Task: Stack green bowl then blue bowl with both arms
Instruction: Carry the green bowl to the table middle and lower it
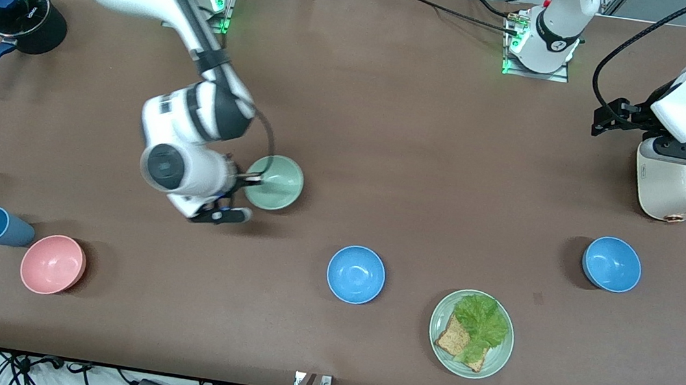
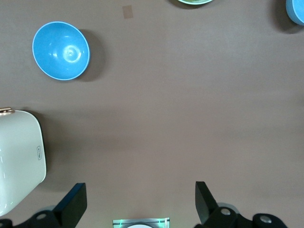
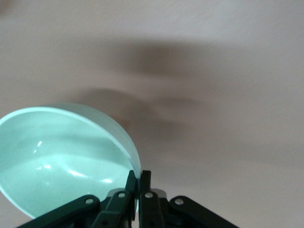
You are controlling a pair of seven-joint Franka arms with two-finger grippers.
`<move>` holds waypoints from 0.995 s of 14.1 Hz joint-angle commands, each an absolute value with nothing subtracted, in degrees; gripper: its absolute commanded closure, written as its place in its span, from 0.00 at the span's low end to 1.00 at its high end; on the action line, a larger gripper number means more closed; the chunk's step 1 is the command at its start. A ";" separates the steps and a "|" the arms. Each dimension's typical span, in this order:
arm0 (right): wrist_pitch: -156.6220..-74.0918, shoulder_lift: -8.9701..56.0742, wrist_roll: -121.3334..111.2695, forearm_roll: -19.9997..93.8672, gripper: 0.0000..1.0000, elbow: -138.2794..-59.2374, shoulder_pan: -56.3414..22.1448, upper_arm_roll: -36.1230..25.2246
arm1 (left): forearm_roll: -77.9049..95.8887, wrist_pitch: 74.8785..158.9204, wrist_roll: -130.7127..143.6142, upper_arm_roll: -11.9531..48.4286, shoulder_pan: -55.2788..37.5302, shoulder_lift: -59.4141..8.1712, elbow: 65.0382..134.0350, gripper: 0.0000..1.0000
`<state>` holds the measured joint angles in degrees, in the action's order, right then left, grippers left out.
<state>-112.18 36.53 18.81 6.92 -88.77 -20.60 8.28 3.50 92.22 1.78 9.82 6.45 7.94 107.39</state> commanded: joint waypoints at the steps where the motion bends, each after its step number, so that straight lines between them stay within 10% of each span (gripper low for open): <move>1: -113.54 37.52 26.17 7.64 1.00 -88.59 -24.86 7.91 | 5.54 91.23 0.97 9.84 7.21 7.82 106.61 0.00; 10: -122.52 41.05 38.58 7.56 1.00 -88.24 -34.89 7.82 | 5.54 90.09 0.70 9.84 8.79 7.03 106.70 0.00; 12: -121.30 40.26 39.20 7.04 0.00 -86.76 -34.20 7.65 | 5.54 90.17 0.62 9.84 10.27 6.42 106.70 0.00; 14: -115.52 37.64 39.37 6.68 0.00 -83.34 -33.32 7.30 | 5.19 90.79 -0.17 9.76 11.69 5.19 106.79 0.00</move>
<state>-120.95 40.65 38.27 6.90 -86.40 -34.24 7.64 3.50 90.91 1.60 9.74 9.89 6.62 107.40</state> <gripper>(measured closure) 0.705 0.000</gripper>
